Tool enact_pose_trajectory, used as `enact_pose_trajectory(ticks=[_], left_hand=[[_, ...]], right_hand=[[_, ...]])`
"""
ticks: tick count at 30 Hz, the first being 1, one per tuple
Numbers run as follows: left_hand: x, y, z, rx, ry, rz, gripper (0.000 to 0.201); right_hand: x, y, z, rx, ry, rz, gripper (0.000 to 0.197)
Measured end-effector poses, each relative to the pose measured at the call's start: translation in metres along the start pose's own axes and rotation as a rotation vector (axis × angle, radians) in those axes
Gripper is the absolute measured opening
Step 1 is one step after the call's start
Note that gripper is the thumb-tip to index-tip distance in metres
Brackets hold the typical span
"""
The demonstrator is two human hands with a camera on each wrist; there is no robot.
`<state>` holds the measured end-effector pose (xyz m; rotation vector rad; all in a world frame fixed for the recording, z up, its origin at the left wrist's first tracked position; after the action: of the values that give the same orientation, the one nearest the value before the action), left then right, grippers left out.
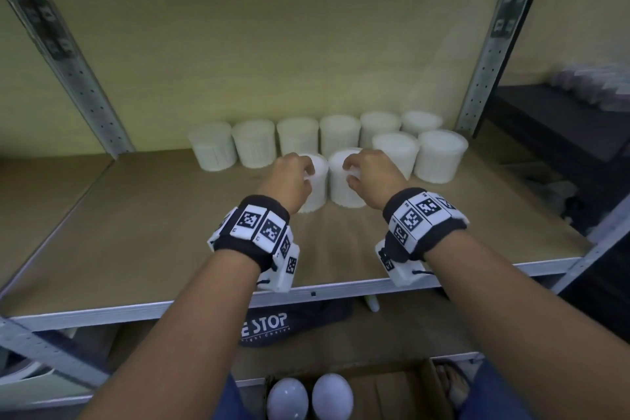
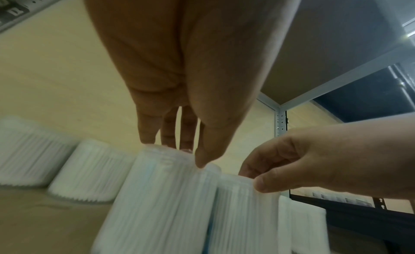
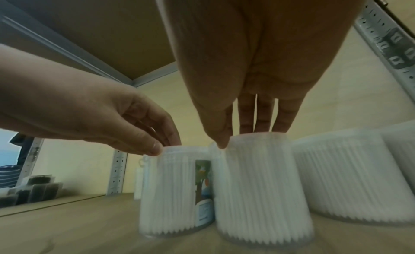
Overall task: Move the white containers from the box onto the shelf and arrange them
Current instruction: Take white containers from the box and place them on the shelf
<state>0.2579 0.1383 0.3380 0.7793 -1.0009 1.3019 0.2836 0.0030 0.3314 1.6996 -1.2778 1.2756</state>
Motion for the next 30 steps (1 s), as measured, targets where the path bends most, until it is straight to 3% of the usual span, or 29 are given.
enact_pose_trajectory(ticks=[17,25,30], left_hand=[[-0.001,-0.047,-0.016,-0.011,0.012,0.015,0.027],[-0.001,-0.046,-0.017,-0.009,0.018,-0.007,0.032],[0.004,-0.023,-0.014,-0.064,0.06,-0.03,0.048]], right_hand=[[-0.004,-0.052,0.011,-0.005,0.007,0.002,0.032],[-0.008,-0.05,0.012,-0.028,0.006,-0.028,0.038],[-0.002,-0.025,0.005,0.029,-0.034,-0.032,0.051]])
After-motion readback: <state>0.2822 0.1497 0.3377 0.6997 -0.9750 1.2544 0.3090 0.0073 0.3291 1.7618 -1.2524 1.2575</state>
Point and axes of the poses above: each hand's wrist, its own y-axis away from the middle knuckle, its own x-axis out of the back of the hand, z = x × y, the point moved 9 cm from there along -y, towards the middle knuckle, and after that the axes turned 8 degrees about -z, right-handed, at the moved point
